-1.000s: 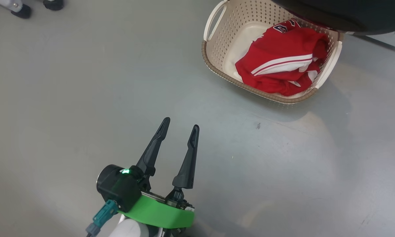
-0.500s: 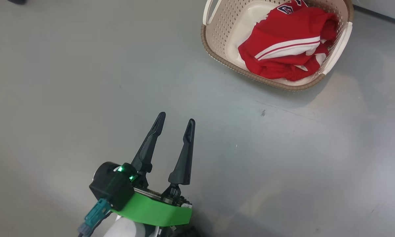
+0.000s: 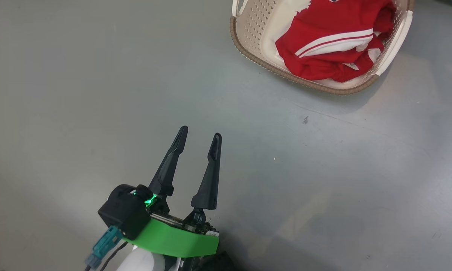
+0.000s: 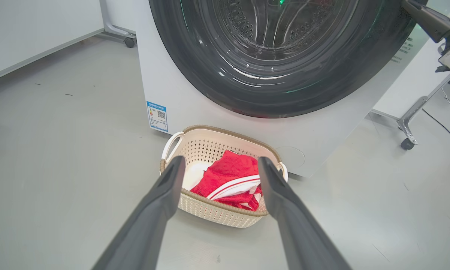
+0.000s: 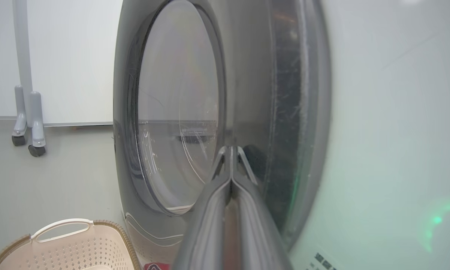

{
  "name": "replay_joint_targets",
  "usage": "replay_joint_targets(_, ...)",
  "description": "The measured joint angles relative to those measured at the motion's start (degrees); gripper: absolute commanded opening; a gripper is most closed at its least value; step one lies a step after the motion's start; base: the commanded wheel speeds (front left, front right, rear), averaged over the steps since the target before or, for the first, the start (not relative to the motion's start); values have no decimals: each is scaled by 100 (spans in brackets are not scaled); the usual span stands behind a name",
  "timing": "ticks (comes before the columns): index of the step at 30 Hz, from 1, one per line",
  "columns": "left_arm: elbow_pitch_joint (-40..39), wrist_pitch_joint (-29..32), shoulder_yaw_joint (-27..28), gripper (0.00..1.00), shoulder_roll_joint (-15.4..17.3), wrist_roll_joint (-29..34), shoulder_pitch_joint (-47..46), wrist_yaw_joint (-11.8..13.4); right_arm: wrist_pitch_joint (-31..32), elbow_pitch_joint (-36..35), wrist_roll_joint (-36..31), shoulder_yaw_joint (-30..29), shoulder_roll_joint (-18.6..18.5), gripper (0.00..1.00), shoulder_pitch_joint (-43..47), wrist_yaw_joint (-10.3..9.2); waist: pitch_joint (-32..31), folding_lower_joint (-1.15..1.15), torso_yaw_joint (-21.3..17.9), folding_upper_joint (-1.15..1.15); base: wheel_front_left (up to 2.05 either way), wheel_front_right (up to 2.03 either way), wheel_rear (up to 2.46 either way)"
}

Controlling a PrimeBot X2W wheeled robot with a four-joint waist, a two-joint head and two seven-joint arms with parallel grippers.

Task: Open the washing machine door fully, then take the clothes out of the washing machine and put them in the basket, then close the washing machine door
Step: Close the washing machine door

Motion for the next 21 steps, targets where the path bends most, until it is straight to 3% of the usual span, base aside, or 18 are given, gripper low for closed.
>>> replay_joint_targets(12, 96, 0, -46, 100, -2, -70, -158, 0, -154, 443, -14, 83, 197, 0, -124, 49, -62, 0, 50, 0, 0, 0, 0)
replay_joint_targets(21, 345, 0, -20, 100, -9, 9, -357, 0, -571, 977, 98, 31, 248, 0, 352, 29, -380, 0, 92, 0, 0, 0, 0)
